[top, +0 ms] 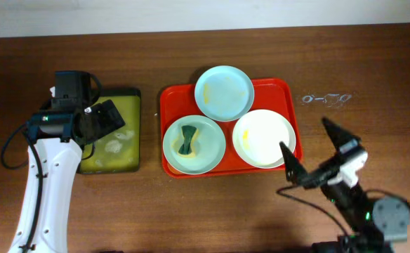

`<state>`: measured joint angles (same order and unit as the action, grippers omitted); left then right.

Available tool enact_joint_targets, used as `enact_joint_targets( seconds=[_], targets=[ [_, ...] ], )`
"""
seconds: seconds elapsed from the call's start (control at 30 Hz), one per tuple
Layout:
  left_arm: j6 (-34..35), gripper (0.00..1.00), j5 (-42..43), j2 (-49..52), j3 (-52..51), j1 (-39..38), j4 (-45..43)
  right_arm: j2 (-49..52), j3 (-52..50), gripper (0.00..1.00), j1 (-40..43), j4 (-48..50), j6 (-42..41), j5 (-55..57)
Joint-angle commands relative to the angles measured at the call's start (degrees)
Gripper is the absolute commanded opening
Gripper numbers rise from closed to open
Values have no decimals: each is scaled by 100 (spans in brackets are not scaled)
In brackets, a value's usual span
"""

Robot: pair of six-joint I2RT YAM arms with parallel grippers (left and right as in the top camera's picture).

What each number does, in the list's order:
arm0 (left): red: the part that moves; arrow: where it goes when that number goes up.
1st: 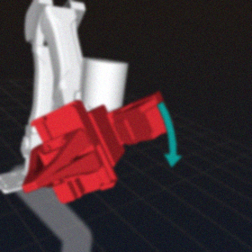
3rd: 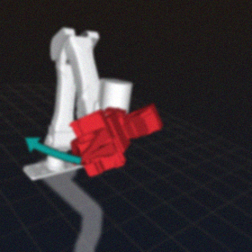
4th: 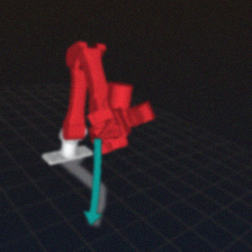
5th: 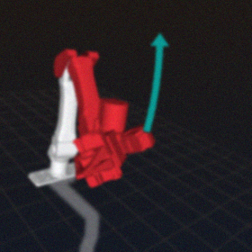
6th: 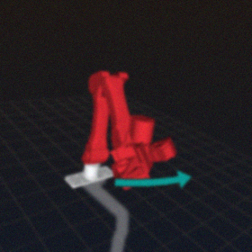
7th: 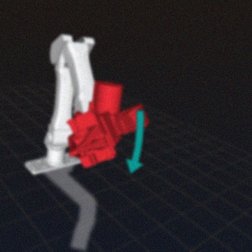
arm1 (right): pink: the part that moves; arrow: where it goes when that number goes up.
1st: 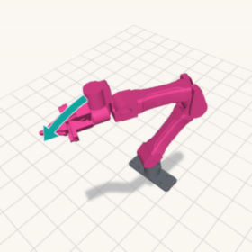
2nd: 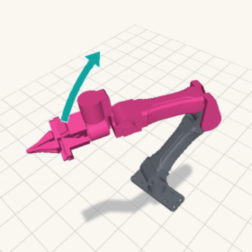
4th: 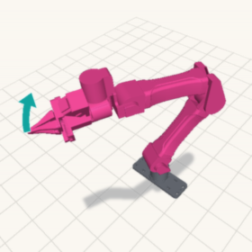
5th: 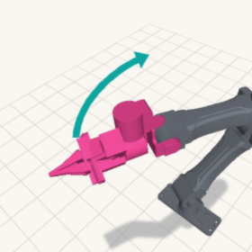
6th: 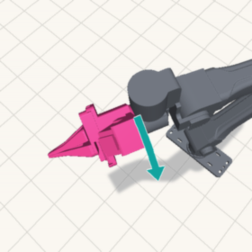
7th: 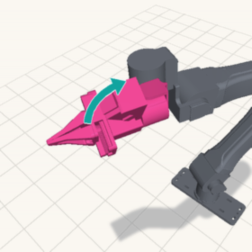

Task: Clean dirty plates on tray and stack at the side
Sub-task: 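Reach the right gripper to the front-left blue plate and grip its rim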

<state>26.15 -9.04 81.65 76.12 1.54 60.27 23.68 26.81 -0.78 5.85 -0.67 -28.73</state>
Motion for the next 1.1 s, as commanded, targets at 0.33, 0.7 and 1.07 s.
enact_joint_targets(
  seconds=[0.33,0.7,1.07],
  targets=[
    [-50,99,-46,2,-35,28,66,3073,1161,98,-94,1394,-2487,-2531],
    [-48,99,-44,2,-35,28,24,4824,4072,98,-1482,-3764,-1652,1082],
    [-46,99,22,2,-35,28,2,6894,5836,88,-2321,-5403,-1480,1274]
  ],
)
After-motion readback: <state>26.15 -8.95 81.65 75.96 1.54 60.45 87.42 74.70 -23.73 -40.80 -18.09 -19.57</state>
